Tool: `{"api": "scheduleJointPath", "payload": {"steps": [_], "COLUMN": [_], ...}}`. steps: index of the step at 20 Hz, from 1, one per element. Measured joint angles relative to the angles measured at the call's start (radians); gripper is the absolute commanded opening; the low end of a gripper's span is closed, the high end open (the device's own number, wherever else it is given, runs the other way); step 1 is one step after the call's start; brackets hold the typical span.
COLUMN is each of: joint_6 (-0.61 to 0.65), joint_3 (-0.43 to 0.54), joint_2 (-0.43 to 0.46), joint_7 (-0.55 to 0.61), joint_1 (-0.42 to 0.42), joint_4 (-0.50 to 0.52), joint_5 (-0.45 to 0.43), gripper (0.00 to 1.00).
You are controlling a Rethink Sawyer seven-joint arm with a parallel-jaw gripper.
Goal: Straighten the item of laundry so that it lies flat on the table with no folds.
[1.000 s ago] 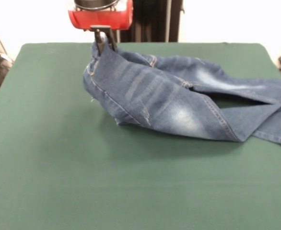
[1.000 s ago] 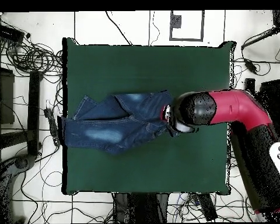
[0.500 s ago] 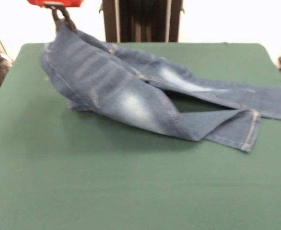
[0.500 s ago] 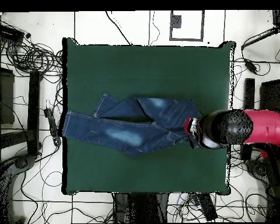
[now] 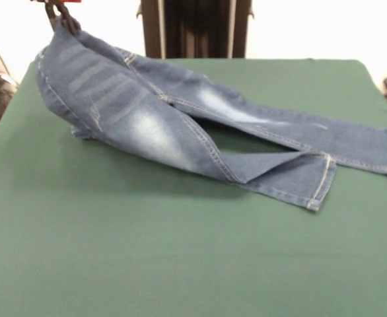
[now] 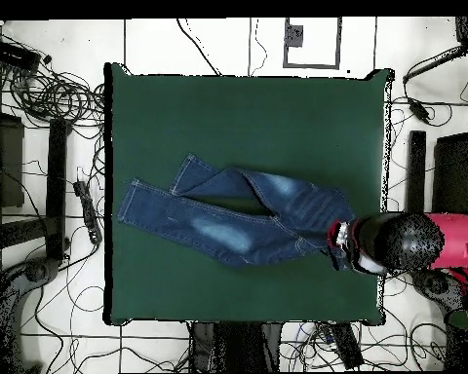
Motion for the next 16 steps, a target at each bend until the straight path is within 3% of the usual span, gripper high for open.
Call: {"api": "scheduleJointPath", "payload": {"steps": [16], "joint_6": [-0.184], "joint_3": [0.033], "joint_2": [-0.005], "joint_7": [0.000], "joint_1": [0.000], "joint_4": [0.110], "joint_5": [-0.110], "gripper": [0.00]}}
